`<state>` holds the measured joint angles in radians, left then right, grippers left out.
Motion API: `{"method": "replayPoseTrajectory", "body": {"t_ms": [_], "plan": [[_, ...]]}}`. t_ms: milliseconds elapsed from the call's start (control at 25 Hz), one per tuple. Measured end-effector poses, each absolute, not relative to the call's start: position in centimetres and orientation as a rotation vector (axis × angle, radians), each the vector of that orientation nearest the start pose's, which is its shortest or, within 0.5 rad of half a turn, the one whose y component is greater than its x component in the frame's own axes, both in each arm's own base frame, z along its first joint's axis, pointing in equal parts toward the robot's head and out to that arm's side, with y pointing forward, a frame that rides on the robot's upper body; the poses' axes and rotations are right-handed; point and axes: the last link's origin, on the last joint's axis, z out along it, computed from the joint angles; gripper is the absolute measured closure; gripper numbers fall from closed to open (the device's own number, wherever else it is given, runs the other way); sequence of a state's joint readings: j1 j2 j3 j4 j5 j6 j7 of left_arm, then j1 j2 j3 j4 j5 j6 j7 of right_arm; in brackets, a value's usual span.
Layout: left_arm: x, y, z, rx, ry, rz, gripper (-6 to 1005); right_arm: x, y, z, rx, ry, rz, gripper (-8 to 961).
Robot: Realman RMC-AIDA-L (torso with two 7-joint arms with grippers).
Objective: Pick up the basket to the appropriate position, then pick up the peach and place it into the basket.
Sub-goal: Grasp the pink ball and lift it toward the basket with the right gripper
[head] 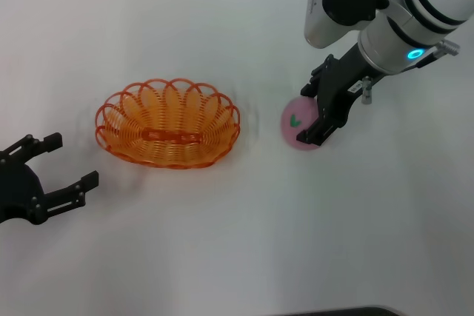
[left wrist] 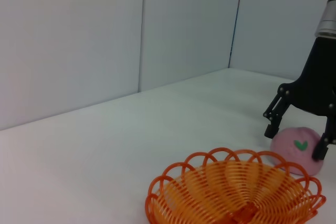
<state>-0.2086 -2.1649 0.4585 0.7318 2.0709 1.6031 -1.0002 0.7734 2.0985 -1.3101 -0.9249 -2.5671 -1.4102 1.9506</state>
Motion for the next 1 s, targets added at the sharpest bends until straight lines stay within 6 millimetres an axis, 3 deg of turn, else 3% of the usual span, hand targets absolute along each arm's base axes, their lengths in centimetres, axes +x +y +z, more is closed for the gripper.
{"method": "replayPoseTrajectory", "body": {"t_ms": [600, 680, 800, 1000], "plan": [[-34.9, 22.8, 0.4, -2.479, -0.570, -0.584, 100, 19.3, 37.1, -4.5, -2.951, 0.340, -0.562, 333], [-34.9, 22.8, 0.3, -2.480, -0.571, -0.586, 100, 19.0, 37.0, -4.1, -2.960, 0.344, -0.522, 376], [-34.9, 22.8, 0.3, -2.482, -0.570, -0.589, 100, 18.3, 36.9, -3.1, -2.961, 0.340, -0.448, 560], [-34.8, 22.7, 0.3, -2.485, -0.569, -0.594, 99, 17.4, 36.7, -1.2, -2.979, 0.367, -0.354, 614]]}}
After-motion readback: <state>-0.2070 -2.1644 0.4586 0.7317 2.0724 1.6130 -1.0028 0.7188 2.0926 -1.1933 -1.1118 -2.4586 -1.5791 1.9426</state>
